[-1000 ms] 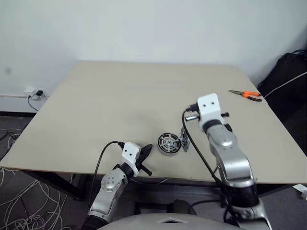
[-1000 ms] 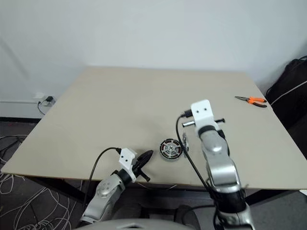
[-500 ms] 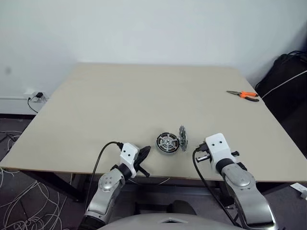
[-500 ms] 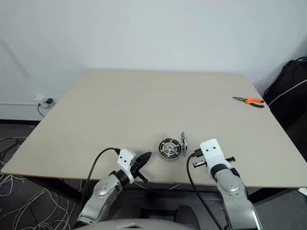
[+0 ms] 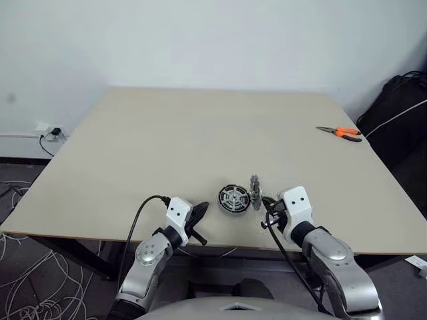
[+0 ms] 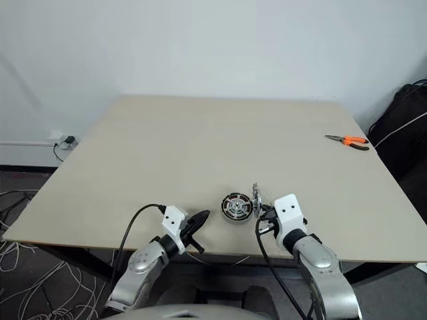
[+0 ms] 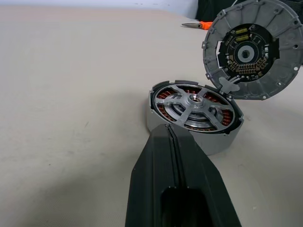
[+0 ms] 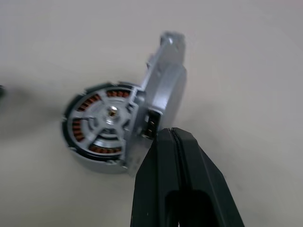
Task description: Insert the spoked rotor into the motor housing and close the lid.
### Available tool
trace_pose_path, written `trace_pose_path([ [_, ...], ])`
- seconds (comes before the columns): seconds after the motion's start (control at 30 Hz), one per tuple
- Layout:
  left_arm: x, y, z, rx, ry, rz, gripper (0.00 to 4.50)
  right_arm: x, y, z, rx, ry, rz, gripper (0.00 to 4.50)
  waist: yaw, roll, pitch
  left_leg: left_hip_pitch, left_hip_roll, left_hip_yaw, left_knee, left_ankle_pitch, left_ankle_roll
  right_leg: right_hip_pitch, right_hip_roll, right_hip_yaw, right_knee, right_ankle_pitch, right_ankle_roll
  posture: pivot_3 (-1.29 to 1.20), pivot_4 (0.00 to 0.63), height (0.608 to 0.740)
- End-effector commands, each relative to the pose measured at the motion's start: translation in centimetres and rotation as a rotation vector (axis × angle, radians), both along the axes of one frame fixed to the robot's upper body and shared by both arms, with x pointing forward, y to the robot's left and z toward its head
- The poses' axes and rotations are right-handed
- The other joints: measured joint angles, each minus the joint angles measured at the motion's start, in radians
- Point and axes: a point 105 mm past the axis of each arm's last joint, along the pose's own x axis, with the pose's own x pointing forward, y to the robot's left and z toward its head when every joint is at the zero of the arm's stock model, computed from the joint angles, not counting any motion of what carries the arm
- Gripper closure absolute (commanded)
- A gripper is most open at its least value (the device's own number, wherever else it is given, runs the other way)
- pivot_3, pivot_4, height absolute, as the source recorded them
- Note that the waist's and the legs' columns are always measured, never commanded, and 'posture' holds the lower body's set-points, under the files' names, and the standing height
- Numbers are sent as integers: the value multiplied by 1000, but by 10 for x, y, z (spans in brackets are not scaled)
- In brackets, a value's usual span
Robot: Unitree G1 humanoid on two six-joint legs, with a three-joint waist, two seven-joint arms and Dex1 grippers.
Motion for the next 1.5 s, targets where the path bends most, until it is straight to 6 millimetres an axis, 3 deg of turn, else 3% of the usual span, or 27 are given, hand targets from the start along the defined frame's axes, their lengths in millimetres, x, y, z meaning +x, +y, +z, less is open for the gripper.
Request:
trace_pose_path([
  [0.03, 5, 0, 17, -19, -64, 4, 4500, 12, -10, 2, -38, -43, -68, 4484, 0, 0, 0, 0, 0, 0, 0, 0, 0, 0, 0, 0, 0, 0, 0, 0, 0, 740],
  [0.23, 5, 1, 17, -19, -66, 12, 4500, 23, -12, 9, -12, -107, -119, 4484, 0, 1, 0, -1, 0, 0, 0, 0, 0, -2, 0, 0, 0, 1, -2, 0, 0, 740],
  [0.67, 7, 0, 17, -23, -64, 16, 4500, 10, 35, 19, 185, -67, 164, 4484, 0, 0, 1, -1, 0, 0, 0, 0, 0, -1, 0, 0, 0, 1, -2, 0, 0, 740],
  [0.97, 9, -2, 19, -24, -69, 11, 4500, 23, 42, -6, 187, -12, 120, 4484, -1, 0, 1, -1, 0, 0, 0, 0, 0, -1, -1, -1, 0, 1, -2, 0, 0, 740],
  [1.27, 7, -3, 19, -27, -65, 15, 4500, 23, 55, -31, 192, 56, 129, 4484, -3, 0, 1, -1, 0, 0, -1, 0, 0, -1, -1, 0, -1, 1, -2, 0, 0, 740],
  [1.37, 6, -3, 20, -27, -65, 16, 4500, 25, 59, -27, 189, 43, 150, 4484, -3, 0, 1, -1, 0, 0, -1, 0, 0, -1, -3, 0, -1, 1, -2, 0, 0, 740],
  [1.5, 7, -2, 21, -28, -67, 20, 4500, 18, 73, -1, 225, -10, 298, 4310, -3, 1, 2, -1, 0, 0, -2, 0, 0, -2, -3, -1, -1, 1, -2, 0, 0, 740],
])
